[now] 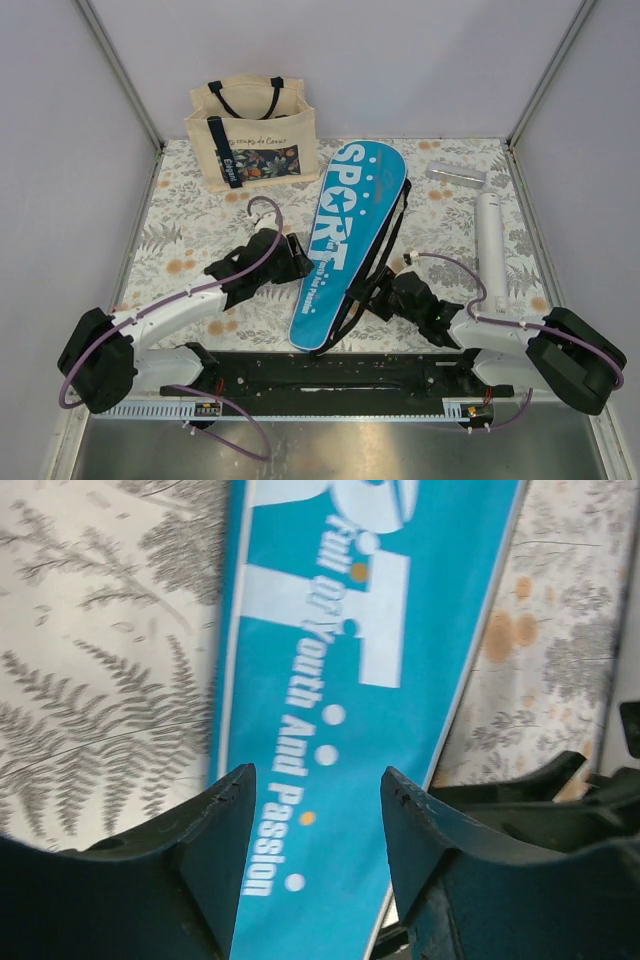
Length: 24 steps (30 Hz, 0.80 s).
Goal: Pack up the badminton gear
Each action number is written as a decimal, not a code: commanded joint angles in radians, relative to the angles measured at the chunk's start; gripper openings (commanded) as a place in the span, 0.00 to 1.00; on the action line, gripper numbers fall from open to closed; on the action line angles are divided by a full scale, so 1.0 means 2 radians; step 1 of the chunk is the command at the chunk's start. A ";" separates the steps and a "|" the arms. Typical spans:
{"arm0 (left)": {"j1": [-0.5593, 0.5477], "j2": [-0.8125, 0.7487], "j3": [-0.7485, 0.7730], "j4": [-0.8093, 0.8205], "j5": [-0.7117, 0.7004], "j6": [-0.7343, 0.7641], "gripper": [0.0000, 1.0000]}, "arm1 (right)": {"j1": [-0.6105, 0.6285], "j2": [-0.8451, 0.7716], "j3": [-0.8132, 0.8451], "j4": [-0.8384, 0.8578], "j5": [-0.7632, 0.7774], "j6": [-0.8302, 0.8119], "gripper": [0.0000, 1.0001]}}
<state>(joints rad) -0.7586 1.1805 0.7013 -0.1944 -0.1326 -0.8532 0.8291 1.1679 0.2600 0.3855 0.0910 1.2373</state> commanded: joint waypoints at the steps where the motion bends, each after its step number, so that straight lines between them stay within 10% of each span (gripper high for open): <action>1: 0.026 -0.010 -0.026 -0.019 0.042 0.006 0.56 | 0.020 0.000 -0.013 0.043 -0.026 0.012 0.70; 14: 0.030 0.018 -0.108 0.063 0.093 -0.027 0.57 | 0.088 0.119 0.049 0.101 -0.016 0.037 0.56; 24: 0.021 0.014 -0.168 0.139 0.115 -0.067 0.57 | 0.093 0.175 0.008 0.214 0.000 0.080 0.05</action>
<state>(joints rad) -0.7048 1.2129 0.3946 0.0204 0.0662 -0.9592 1.0046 1.5181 0.3199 0.6964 0.0582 1.3514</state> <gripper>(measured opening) 0.566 0.084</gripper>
